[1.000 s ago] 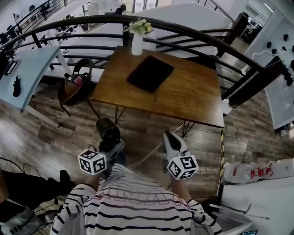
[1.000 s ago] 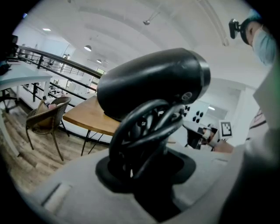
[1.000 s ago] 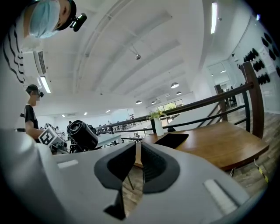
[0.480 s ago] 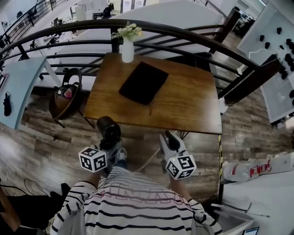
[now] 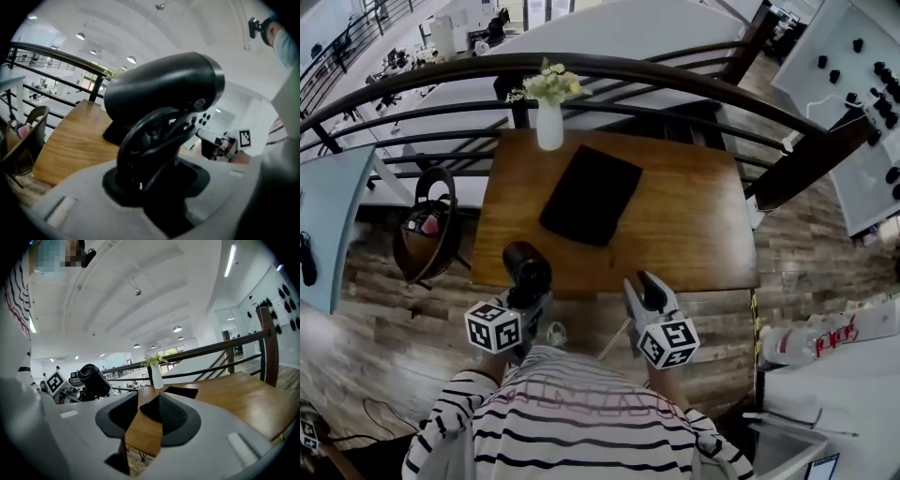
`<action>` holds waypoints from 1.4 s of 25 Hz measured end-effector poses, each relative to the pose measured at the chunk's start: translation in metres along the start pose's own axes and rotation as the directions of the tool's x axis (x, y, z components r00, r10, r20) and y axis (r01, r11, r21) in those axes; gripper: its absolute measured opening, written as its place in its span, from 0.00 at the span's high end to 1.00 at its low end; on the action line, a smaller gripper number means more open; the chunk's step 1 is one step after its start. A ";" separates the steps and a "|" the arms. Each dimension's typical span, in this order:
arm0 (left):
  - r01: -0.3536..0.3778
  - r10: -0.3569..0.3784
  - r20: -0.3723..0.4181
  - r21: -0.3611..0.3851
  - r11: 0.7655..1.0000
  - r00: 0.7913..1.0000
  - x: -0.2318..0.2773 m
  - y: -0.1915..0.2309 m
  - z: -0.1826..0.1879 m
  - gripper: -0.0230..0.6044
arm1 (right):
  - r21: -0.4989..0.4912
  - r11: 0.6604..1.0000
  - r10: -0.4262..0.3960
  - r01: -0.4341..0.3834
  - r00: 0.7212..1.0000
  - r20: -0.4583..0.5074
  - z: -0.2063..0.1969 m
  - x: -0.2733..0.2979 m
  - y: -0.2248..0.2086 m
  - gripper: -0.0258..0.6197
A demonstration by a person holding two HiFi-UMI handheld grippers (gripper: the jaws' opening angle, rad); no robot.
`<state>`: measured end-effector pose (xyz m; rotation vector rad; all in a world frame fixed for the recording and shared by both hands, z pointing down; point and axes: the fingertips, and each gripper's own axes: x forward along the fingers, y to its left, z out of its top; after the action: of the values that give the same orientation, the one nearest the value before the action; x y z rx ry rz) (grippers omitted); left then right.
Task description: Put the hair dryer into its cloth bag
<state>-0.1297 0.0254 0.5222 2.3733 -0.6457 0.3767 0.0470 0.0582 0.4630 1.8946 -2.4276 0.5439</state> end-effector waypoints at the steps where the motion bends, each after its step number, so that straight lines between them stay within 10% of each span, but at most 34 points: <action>1: 0.008 -0.008 -0.009 0.005 1.000 1.000 0.003 0.007 0.005 0.72 | 0.003 1.000 -0.009 0.009 1.000 0.001 0.002 0.009 -0.001 0.75; 11: 0.037 -0.036 -0.070 0.014 0.999 0.997 0.032 0.065 0.037 0.72 | -0.013 0.999 -0.050 0.049 0.998 -0.024 0.001 0.075 -0.013 0.74; 19: -0.025 0.023 -0.053 -0.049 0.998 0.998 0.059 0.085 0.043 0.72 | -0.189 0.979 0.058 -0.082 0.990 -0.128 -0.012 0.127 -0.028 0.65; 35: -0.204 0.199 -0.050 -0.111 0.973 0.979 0.101 0.110 0.034 0.72 | -0.398 0.798 0.224 -0.453 0.835 -0.503 -0.086 0.209 -0.050 0.65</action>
<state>-0.1002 -0.1063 0.5944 2.1920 -0.8706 0.4588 0.0216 -0.1243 0.6038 0.9960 -2.3065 0.2490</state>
